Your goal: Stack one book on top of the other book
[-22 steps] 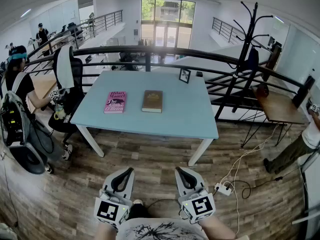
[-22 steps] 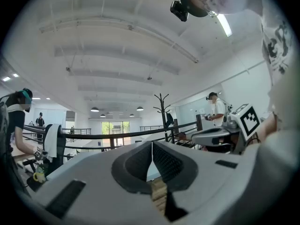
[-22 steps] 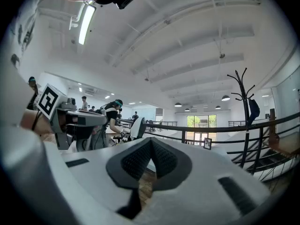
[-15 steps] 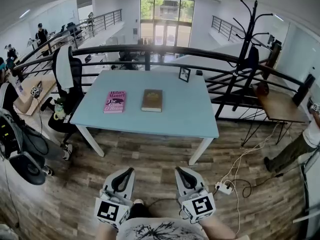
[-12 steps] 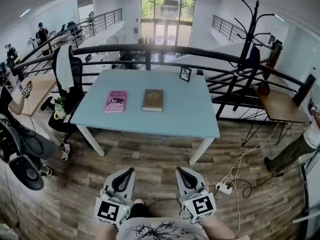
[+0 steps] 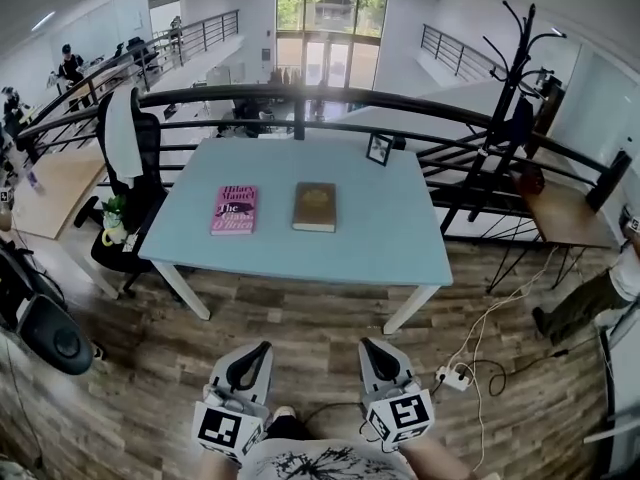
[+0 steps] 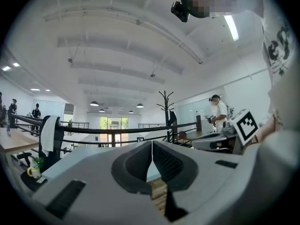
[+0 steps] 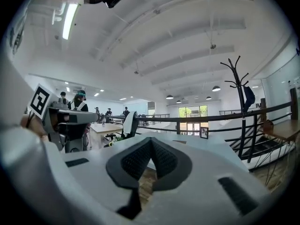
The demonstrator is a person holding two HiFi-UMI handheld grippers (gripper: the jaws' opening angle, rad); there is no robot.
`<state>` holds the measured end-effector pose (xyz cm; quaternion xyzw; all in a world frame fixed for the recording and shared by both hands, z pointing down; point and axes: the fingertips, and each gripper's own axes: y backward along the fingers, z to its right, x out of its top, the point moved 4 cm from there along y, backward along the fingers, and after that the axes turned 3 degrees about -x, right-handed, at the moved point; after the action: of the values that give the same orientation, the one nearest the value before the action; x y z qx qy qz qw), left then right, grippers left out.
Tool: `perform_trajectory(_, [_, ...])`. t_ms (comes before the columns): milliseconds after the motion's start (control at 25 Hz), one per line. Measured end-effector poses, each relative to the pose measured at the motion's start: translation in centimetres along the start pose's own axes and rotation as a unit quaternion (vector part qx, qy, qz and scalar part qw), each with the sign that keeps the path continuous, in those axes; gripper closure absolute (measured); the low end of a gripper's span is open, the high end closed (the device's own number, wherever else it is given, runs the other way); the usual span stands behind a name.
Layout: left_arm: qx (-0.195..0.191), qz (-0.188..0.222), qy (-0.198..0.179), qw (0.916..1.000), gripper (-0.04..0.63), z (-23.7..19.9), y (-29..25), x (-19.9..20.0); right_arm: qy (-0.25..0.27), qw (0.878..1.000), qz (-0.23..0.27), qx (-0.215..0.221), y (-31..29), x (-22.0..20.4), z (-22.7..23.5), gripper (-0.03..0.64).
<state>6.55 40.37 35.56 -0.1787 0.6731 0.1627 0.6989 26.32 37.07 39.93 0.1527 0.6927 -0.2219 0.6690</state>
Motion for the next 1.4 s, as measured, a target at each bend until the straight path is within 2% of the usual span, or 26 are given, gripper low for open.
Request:
perform_trajectory(160, [-0.005,0.013,0.002,0.9999,0.584,-6.1,-1.8,0.1,0.002,1.0,-0.004,-0.015,-5.4,0.8,-1.2,0.624])
perform_trajectory(360, [-0.017,-0.022,-0.001,0.9996,0.584,-12.4,-3.4,-1.2,0.007,0.999,-0.012,-0.036,-11.4,1.4,-2.9,0.624])
perform_trajectory(480, [-0.025,-0.008,0.006,0.9996,0.584,-15.5,-4.3,-0.8,0.008,0.999,-0.016,-0.043,-14.1,1.6,-4.1,0.623])
perform_trajectory(760, [-0.02,-0.018,0.043,0.9987,0.584,-20.4,-5.5,-2.1,0.031,0.998,-0.027,-0.047,-18.7,1.6,-5.1,0.623])
perform_trajectory(840, [-0.014,-0.02,0.044,0.9987,0.584,-21.5,-6.0,-2.6,0.03,0.998,-0.028,-0.044,-20.0,1.5,-5.0,0.623])
perform_trajectory(1160, [0.012,-0.048,0.043,0.9978,0.584,-25.2,-10.4,-4.6,0.02,0.999,-0.039,-0.015,-27.0,0.0,-2.4,0.623])
perform_trajectory(1400, [0.035,-0.053,0.029,0.9976,0.584,-28.4,-19.1,-4.1,0.025,0.999,-0.034,-0.009,-34.0,0.9,3.7,0.623])
